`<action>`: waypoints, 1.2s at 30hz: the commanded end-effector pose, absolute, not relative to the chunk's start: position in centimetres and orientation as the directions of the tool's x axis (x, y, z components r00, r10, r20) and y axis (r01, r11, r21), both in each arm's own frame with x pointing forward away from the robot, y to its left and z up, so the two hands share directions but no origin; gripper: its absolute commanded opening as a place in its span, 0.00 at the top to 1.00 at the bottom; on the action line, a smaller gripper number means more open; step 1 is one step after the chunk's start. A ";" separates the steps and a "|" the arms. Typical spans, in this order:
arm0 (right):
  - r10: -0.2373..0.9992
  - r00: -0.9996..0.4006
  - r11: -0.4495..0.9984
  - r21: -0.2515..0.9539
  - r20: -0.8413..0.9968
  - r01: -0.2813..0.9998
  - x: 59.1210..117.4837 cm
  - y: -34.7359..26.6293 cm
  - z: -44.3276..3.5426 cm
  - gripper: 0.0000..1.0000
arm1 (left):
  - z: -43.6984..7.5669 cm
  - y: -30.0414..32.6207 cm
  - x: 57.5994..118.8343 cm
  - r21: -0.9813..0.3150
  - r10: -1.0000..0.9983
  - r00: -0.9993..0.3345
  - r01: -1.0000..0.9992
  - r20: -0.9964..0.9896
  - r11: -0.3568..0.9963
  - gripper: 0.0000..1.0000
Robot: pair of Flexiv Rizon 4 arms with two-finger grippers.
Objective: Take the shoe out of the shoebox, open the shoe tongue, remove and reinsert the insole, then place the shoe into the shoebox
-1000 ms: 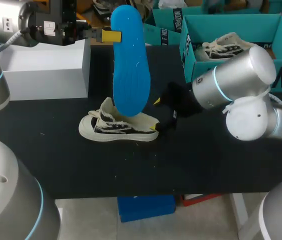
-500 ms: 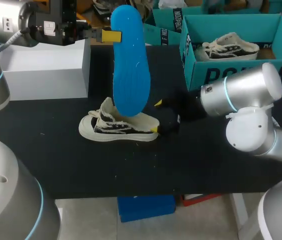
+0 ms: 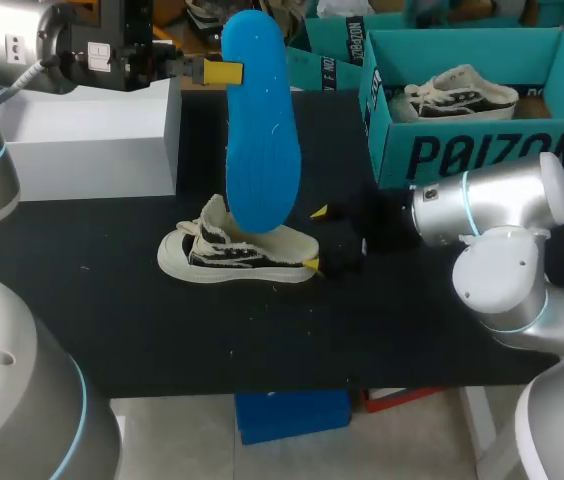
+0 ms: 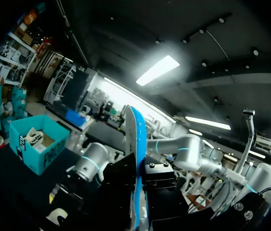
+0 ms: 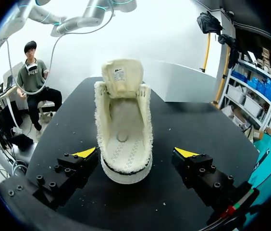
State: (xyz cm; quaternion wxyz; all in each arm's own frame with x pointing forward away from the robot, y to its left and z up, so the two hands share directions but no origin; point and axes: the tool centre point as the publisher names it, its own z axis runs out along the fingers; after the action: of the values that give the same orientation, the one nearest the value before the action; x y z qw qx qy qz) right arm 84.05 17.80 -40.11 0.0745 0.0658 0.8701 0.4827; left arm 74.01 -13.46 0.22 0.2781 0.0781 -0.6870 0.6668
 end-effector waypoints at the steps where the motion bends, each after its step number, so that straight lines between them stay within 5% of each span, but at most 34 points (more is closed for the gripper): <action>1: 0.189 -0.980 0.501 0.865 -0.067 0.037 84.0 17.8 -40.5 0.00 | 0.1 -13.6 73.9 -0.873 0.259 -0.835 -0.478 0.486 0.096 1.00; 15: 0.186 -0.981 0.525 0.850 -0.061 0.046 84.0 17.8 -40.5 0.00 | 0.1 -13.6 73.9 -0.873 0.259 -0.835 -0.478 0.486 0.096 1.00; 20: 0.182 -0.981 0.691 0.718 -0.063 0.082 84.8 17.6 -39.3 0.00 | 0.1 -13.6 73.9 -0.873 0.259 -0.835 -0.478 0.486 0.096 1.00; 36: 0.125 -0.990 0.887 0.453 -0.059 0.085 87.6 18.7 -36.8 0.00 | 0.1 -13.6 73.9 -0.873 0.259 -0.835 -0.478 0.486 0.096 1.00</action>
State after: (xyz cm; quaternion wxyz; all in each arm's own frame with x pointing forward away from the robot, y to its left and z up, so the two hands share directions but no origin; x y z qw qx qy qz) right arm 86.79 17.88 -37.15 0.0575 0.0496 0.9336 0.3502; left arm 74.01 -13.46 0.23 0.2781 0.0781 -0.6870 0.6668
